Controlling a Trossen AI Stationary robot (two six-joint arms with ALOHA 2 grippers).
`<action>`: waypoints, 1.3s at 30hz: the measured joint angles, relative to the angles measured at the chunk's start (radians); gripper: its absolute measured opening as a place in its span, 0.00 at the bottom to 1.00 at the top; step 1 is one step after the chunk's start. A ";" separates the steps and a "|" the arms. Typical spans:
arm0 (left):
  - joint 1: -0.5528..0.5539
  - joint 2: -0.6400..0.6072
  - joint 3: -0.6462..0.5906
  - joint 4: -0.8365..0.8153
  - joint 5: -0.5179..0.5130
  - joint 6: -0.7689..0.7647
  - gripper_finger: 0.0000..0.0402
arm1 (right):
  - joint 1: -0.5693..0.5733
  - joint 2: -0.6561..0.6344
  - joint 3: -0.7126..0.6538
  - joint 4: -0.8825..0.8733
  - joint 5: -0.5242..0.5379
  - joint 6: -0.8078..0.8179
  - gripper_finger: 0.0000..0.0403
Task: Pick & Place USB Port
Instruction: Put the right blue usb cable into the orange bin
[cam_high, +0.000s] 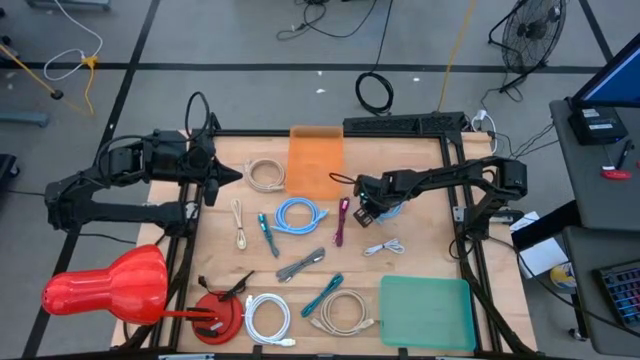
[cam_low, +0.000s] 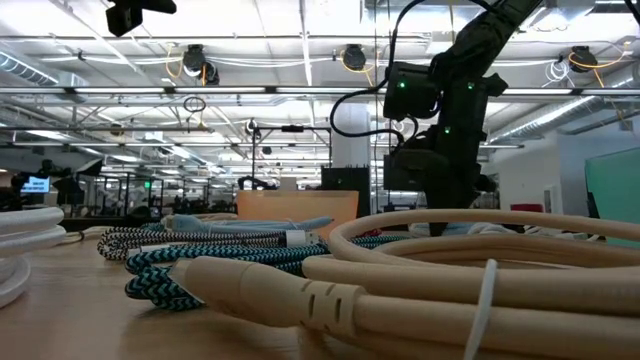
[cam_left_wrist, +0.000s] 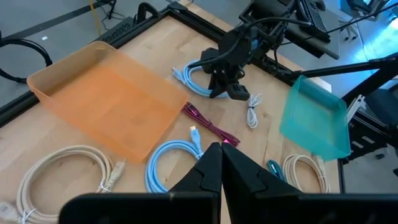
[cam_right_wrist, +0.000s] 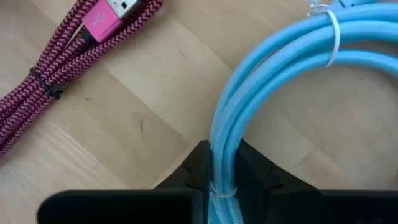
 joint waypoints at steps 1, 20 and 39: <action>0.000 0.000 0.000 0.000 0.000 0.000 0.02 | 0.000 0.000 0.000 0.000 -0.008 -0.008 0.09; 0.000 0.002 0.000 0.000 0.000 0.003 0.02 | 0.108 -0.086 -0.006 -0.350 -0.235 -0.486 0.08; 0.000 0.015 -0.003 0.015 -0.022 -0.005 0.02 | 0.049 -0.131 0.573 -0.329 0.118 -0.493 0.08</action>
